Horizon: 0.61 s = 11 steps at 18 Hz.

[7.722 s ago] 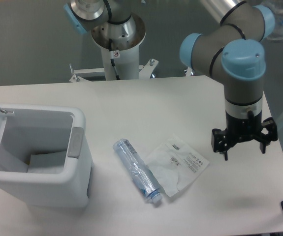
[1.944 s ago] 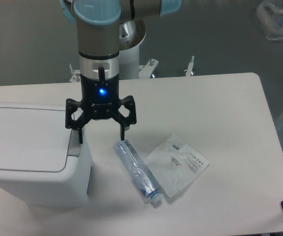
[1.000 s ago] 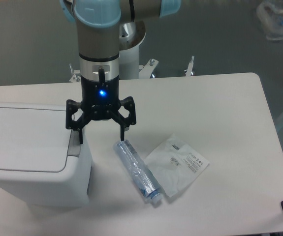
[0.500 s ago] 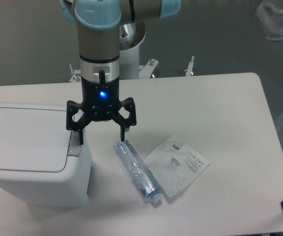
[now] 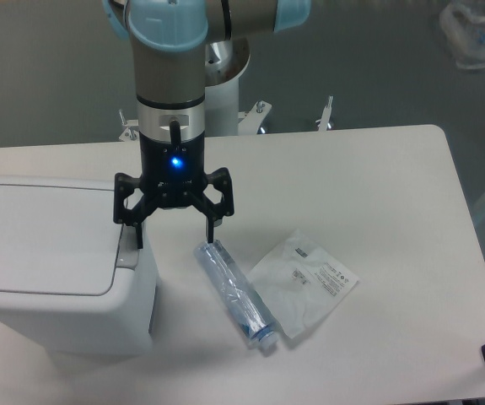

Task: Open the trash can
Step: 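Lift the gripper off the lid as the lid swings open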

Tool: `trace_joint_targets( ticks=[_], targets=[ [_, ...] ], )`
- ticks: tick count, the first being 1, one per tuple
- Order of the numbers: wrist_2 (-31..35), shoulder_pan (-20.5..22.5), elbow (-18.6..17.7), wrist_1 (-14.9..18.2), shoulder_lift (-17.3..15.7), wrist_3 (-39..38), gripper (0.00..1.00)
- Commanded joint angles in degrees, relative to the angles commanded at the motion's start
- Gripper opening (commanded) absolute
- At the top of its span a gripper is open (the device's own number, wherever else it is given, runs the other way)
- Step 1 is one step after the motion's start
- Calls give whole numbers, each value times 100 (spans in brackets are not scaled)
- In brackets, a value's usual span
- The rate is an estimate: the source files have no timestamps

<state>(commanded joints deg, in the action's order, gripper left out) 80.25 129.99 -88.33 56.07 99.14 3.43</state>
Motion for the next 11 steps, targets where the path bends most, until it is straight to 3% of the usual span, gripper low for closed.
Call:
trace_joint_targets(
  ticks=[11],
  targets=[
    [9, 0, 0, 0, 26, 0, 100]
  ],
)
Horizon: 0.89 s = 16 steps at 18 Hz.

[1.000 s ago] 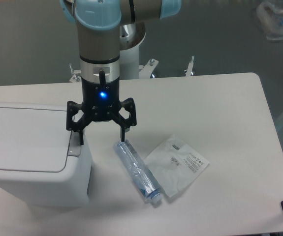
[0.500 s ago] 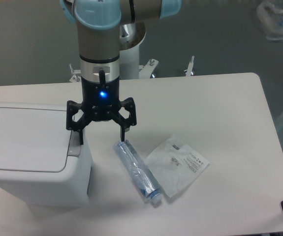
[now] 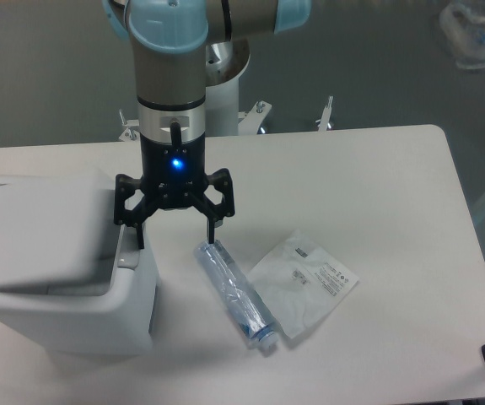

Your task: Open the trash can

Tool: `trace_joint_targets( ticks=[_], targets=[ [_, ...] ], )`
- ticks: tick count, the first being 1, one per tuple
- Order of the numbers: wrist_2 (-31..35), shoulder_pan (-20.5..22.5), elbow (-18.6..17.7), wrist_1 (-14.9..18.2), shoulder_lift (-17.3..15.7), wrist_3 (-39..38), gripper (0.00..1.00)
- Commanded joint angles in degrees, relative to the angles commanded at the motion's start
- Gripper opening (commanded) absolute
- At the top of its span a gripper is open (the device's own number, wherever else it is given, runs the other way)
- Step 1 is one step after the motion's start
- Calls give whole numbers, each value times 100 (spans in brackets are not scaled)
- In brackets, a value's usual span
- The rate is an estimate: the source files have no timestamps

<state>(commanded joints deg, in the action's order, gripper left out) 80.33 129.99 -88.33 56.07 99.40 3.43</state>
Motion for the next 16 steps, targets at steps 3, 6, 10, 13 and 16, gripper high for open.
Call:
trace_joint_targets(
  ticks=[3, 6, 10, 13, 16],
  targets=[
    [-17, 9, 44, 0, -35, -9, 100],
    [-123, 114, 193, 0, -236, -35, 100],
    [-123, 763, 439, 9, -308, 26, 100],
    [-53, 1413, 431, 18, -176, 472, 100],
    [-26, 2143, 475, 35, 193, 1887, 100]
  ],
)
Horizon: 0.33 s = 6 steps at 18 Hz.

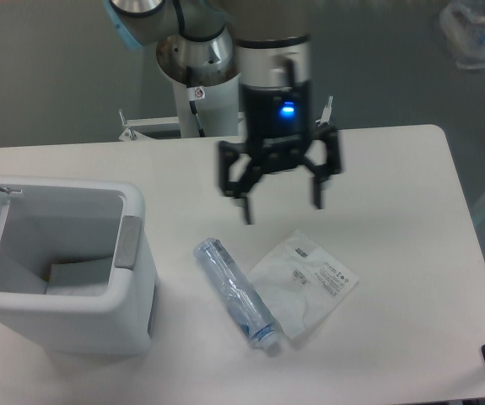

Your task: Open the trash can

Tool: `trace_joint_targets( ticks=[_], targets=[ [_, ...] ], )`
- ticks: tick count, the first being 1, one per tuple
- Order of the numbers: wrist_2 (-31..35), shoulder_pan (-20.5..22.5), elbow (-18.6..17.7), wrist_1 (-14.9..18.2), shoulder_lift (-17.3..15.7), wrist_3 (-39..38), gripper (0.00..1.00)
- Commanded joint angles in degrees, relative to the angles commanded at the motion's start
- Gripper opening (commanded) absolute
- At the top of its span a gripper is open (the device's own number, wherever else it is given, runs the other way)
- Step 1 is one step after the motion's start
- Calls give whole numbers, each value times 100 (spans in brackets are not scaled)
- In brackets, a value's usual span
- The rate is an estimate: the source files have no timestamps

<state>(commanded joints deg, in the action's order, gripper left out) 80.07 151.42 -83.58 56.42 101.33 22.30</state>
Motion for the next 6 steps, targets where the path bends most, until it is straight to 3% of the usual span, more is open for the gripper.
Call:
trace_joint_targets(
  ticks=[6],
  targets=[
    [949, 194, -53, 0, 167, 1320, 100]
  ],
)
